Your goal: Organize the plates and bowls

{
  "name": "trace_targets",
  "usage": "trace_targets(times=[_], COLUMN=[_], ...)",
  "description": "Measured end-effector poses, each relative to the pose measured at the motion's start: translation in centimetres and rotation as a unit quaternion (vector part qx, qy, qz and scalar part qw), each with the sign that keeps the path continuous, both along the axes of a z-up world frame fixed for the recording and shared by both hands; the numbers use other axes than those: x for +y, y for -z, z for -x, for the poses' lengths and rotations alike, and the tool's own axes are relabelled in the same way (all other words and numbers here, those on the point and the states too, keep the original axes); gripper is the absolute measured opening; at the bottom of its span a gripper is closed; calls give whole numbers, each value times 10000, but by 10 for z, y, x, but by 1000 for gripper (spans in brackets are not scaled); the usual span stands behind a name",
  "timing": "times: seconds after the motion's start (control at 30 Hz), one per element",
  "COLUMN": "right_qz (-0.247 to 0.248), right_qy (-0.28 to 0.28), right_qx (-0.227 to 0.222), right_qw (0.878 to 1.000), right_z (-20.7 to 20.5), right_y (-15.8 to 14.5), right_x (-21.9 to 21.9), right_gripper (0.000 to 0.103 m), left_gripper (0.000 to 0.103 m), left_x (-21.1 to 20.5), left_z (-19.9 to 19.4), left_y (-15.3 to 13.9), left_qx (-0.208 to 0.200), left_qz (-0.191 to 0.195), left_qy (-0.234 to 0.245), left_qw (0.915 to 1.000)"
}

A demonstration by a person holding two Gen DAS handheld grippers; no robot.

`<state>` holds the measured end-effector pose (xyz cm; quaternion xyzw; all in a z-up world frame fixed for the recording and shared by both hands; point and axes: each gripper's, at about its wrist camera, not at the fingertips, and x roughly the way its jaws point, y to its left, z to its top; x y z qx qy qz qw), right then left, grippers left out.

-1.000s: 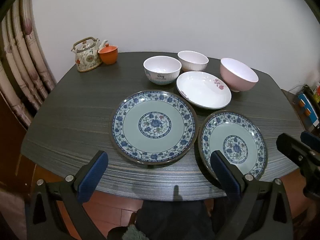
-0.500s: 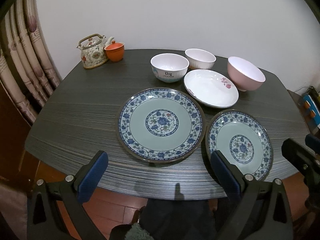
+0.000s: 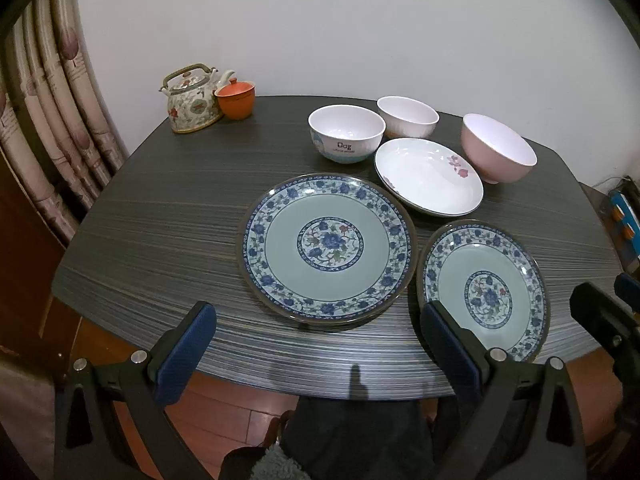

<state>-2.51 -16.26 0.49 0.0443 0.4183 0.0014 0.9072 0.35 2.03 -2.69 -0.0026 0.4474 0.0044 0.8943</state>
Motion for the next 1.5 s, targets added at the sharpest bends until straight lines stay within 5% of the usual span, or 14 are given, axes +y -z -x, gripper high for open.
trace_targets(times=[0.9,1.2,1.5], right_qz=[-373,-1156,-1998], right_qy=[-546,-1163,-1343], right_qx=[5,402,1253], right_qw=[9978,9856,9625], right_z=[-10,-48,-112], right_y=[1,22,63], right_x=[-1,-7,-7], right_gripper=[102,82,41], left_gripper=[97,80,67], left_x=[19,60,117], left_z=[-13,-32,-62], left_y=[7,6,5], left_qx=[324,546,708], left_qz=[265,795,1462], left_qy=[-173,-474,-968], left_qw=[9990,9942,9819])
